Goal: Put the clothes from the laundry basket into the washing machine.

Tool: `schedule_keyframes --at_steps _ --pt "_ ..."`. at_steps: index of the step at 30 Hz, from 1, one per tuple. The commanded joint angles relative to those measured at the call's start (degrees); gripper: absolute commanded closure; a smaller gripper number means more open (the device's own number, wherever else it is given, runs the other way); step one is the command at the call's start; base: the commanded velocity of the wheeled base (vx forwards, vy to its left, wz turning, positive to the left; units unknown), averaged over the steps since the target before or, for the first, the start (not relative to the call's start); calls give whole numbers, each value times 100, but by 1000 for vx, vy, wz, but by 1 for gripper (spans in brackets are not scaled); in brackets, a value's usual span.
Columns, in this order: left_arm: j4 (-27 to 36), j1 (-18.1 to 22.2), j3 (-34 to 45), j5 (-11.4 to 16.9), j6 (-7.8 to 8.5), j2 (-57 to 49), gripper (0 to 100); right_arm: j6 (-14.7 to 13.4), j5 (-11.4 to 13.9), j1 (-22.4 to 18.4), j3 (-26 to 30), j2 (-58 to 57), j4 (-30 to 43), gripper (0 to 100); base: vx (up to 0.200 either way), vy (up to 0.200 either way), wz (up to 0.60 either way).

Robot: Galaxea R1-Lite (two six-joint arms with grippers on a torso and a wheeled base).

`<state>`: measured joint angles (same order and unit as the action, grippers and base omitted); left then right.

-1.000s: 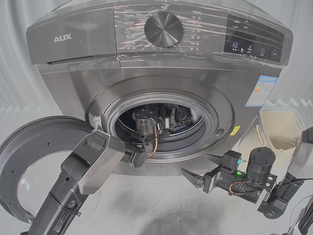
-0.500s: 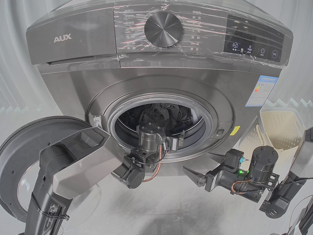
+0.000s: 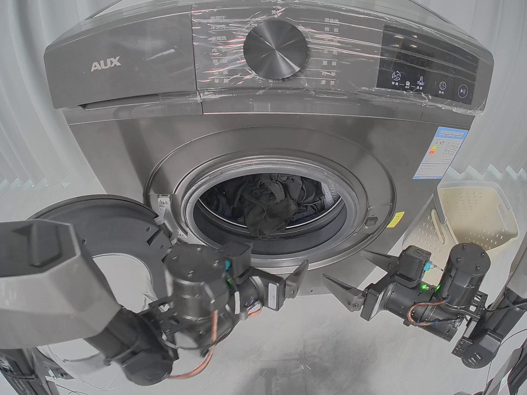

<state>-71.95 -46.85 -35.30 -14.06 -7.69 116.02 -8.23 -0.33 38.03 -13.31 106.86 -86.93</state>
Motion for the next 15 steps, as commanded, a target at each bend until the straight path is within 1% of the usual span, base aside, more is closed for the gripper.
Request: schedule_keyframes --at_steps 1,2,3,4,7,8,9,12,14,15 --pt "-873 -281 1676 -18 -75 -1758 0 14 -11 -209 646 -843 -105 0 0 0 0" --pt "-988 -246 1834 -27 -83 -1864 0 23 -2 -297 742 -930 -114 0 0 0 0" --pt "-988 -246 1834 -27 -83 -1864 0 23 -2 -297 742 -930 -114 0 0 0 0" --pt "-1172 -219 2107 -27 -75 -2074 0 23 -2 -402 883 -1071 -114 0 0 0 0" --pt "-1216 -61 2414 -36 -57 -2312 0 32 24 -595 1015 -1343 -105 0 0 0 0" --pt "-1216 -61 2414 -36 -57 -2312 0 32 24 -595 1015 -1343 -105 0 0 0 0" --pt "-1234 27 2537 -62 -31 -2391 0 32 33 -666 1041 -1502 -34 0 0 0 0" --pt "-1243 123 2669 -361 -48 -2611 0 41 15 -710 1270 -1730 -34 0 0 0 0" --pt "-1243 150 2783 -431 -39 -2734 0 41 -20 -762 1322 -1801 -8 0 0 0 0" --pt "-1243 150 2889 -449 -22 -2822 0 23 -20 -798 1331 -1853 27 0 -200 0 0"
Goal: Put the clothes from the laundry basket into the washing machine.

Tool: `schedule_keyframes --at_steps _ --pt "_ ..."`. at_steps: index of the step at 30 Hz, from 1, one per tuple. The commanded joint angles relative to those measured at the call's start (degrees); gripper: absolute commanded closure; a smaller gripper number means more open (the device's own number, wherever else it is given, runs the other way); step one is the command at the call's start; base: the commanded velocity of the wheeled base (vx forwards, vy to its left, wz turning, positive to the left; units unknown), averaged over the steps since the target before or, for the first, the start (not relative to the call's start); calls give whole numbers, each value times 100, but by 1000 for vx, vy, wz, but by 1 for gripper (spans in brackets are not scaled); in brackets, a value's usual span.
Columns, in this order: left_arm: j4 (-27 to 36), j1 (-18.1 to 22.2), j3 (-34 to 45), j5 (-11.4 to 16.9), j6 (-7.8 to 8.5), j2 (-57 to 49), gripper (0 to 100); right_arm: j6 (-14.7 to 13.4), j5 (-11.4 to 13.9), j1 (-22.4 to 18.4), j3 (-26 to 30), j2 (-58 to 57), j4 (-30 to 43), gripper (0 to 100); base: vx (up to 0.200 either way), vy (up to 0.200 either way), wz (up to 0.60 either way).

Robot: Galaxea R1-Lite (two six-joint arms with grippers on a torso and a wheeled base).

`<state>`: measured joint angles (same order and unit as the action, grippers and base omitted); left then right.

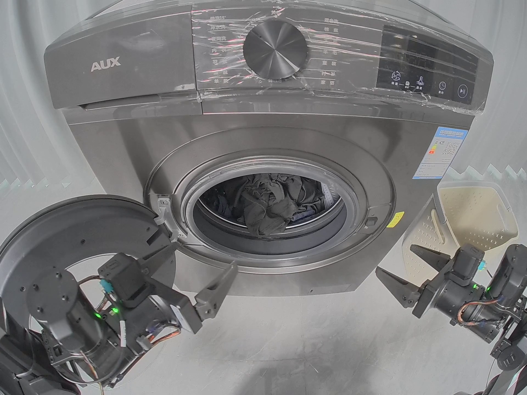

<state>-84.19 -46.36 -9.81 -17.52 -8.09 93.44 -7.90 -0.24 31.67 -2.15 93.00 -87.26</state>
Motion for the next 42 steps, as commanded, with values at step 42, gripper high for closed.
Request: schedule_keyframes --at_steps 42 --pt "6951 3924 981 179 537 -8210 0 605 -380 -2587 206 -8782 8392 0 -124 0 0"
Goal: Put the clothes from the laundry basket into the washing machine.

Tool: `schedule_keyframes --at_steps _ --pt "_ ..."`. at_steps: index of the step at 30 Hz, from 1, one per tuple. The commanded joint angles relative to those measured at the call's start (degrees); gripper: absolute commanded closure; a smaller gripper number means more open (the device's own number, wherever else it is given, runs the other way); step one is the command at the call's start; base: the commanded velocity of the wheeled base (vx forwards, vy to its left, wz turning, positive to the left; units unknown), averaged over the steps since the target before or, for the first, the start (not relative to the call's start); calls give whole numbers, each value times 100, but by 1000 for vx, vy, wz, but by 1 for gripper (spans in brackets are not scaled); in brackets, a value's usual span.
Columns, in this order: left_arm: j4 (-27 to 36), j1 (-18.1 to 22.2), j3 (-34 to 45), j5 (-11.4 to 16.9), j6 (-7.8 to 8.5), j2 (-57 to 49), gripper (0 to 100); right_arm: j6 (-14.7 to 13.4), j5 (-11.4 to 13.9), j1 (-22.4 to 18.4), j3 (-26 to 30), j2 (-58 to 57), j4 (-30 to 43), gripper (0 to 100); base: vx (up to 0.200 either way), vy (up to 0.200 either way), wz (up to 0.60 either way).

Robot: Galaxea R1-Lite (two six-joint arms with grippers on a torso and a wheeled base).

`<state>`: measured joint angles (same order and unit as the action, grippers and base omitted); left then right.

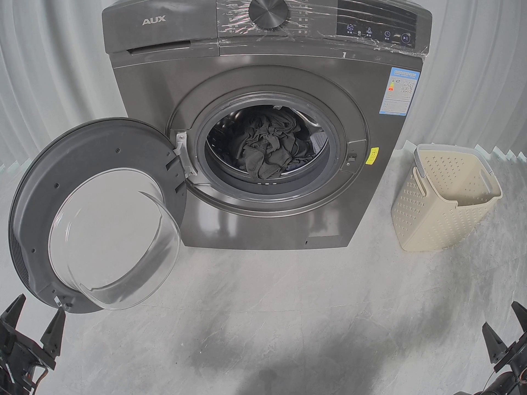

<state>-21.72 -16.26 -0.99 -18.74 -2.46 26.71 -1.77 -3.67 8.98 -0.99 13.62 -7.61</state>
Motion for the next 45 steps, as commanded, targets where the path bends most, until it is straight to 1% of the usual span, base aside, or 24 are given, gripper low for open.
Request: schedule_keyframes --at_steps 1,2,4,7,9,10,11,13,14,15,16,17,19,20,21,23,24,26,29,30,31,38,40,45 --pt "1047 1143 99 494 -35 -1836 0 63 -46 -362 81 -834 427 0 0 0 0" --pt "1047 1143 99 494 -35 -1836 0 63 -46 -362 81 -834 427 0 0 0 0" --pt "1874 1679 99 775 -26 -2460 0 449 147 -1030 55 -1098 532 0 0 0 0" --pt "1830 1697 90 1083 -97 -2557 0 854 182 -951 37 -1239 550 0 0 0 0" --pt "1794 1644 99 1109 -61 -2645 0 854 121 -934 55 -1274 506 0 0 0 0" --pt "1812 1644 90 1074 18 -2671 0 687 15 -907 55 -1300 515 0 0 0 0" --pt "1821 1635 81 1109 18 -2671 0 493 -29 -916 55 -1327 515 0 0 0 0" --pt "1856 1635 81 1302 -26 -2671 0 150 94 -907 55 -1327 515 0 0 0 0" --pt "1856 1635 81 1302 -26 -2671 0 150 94 -907 55 -1327 515 0 0 0 0" --pt "2058 1635 99 1715 27 -2671 0 -34 279 -916 46 -1327 541 0 0 0 0" --pt "2172 1635 99 1856 27 -2671 0 -43 349 -916 46 -1327 541 0 0 0 0" --pt "2269 1635 90 1909 158 -2671 0 -34 358 -925 46 -1327 541 0 0 0 0" --pt "2216 1644 99 1900 281 -2671 0 63 385 -925 46 -1318 532 0 0 0 0" --pt "2208 1644 99 1882 264 -2671 0 194 446 -925 46 -1318 532 0 0 0 0" --pt "2208 1635 99 1891 246 -2671 0 396 631 -925 64 -1318 479 0 0 0 0" --pt "2208 1635 99 1882 211 -2671 0 599 921 -925 46 -1318 532 0 0 0 0" --pt "2208 1635 99 1882 202 -2671 0 520 877 -925 81 -1309 567 0 0 200 0" --pt "2208 1635 99 1882 211 -2671 0 599 859 -916 81 -1309 576 0 0 200 0" --pt "2208 1635 99 1882 194 -2671 0 502 727 -916 90 -1309 655 0 0 200 0" --pt "2208 1635 99 1874 176 -2671 0 203 402 -916 55 -1309 857 0 0 200 0" --pt "2208 1635 99 1882 176 -2671 0 115 305 -916 37 -1318 928 0 0 200 0" --pt "2208 1635 99 1882 176 -2671 0 186 367 -907 37 -1318 919 0 0 200 0" --pt "2208 1635 99 1882 202 -2671 0 194 446 -925 55 -1327 875 0 0 0 0" --pt "2208 1635 90 1882 167 -2671 0 194 446 -916 72 -1327 849 0 -40 0 0"
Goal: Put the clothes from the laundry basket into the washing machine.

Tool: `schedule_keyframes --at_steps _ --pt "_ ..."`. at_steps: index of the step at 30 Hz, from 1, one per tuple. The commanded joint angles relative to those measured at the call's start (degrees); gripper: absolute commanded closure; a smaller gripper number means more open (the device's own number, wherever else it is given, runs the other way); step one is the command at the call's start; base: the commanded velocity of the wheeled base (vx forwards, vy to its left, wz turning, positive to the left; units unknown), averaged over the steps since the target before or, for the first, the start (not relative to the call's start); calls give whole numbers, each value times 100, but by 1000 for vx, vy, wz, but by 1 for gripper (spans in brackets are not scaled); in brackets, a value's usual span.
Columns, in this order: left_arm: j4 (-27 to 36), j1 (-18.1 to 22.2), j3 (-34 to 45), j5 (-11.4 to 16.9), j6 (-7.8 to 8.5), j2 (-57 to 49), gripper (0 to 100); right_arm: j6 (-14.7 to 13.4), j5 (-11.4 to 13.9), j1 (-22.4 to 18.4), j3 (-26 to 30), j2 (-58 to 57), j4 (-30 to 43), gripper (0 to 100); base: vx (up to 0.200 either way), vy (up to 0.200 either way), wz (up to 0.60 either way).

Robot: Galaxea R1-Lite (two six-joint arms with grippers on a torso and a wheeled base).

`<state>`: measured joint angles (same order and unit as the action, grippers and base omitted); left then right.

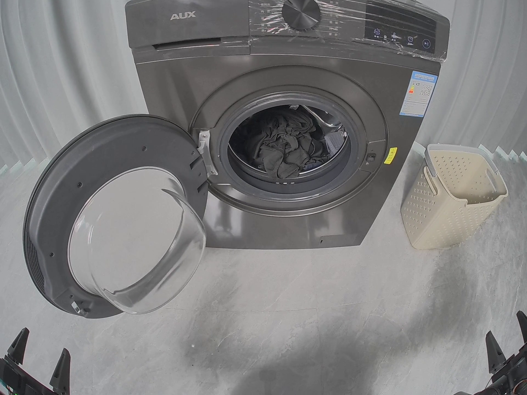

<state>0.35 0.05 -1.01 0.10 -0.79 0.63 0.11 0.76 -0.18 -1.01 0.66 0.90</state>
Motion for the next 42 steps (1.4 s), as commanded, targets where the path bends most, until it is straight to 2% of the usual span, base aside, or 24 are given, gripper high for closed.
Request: schedule_keyframes --at_steps 1,5,8,16,22,26,30,35,36,39,40,42 --pt "0 4 92 -1 0 -63 0 7 4 1 75 -31 -11 0 -200 0 0" --pt "0 4 92 -10 -9 -63 0 -2 -14 9 75 -31 -11 0 -200 0 0" --pt "0 4 92 -1 0 -63 0 -2 -14 9 75 -31 -11 0 0 0 0" --pt "0 4 92 -1 -123 -63 0 -2 -14 9 75 -31 -11 0 0 200 0" --pt "0 4 92 -1 -114 -63 0 -2 -14 9 75 -31 -11 0 0 200 0" --pt "-9 4 92 -1 -53 -63 0 -2 -14 9 75 -31 -11 0 0 200 0" --pt "-9 4 101 8 -53 -63 0 -2 -14 9 75 -31 -11 0 0 0 0" --pt "-9 13 101 8 53 -63 0 -11 -14 9 75 -31 -11 0 0 0 0" --pt "-44 13 101 -1 0 -63 0 -11 -14 9 75 -31 -11 0 0 0 0" --pt "-325 13 -215 -71 -79 -63 0 -2 -14 9 75 -31 -11 0 0 0 0" --pt "-352 48 -883 -36 -105 60 0 -2 -14 9 75 -31 -11 0 0 0 0" --pt "-35 4 -1314 113 -88 517 0 -11 -23 1 75 -22 -11 0 0 0 0"
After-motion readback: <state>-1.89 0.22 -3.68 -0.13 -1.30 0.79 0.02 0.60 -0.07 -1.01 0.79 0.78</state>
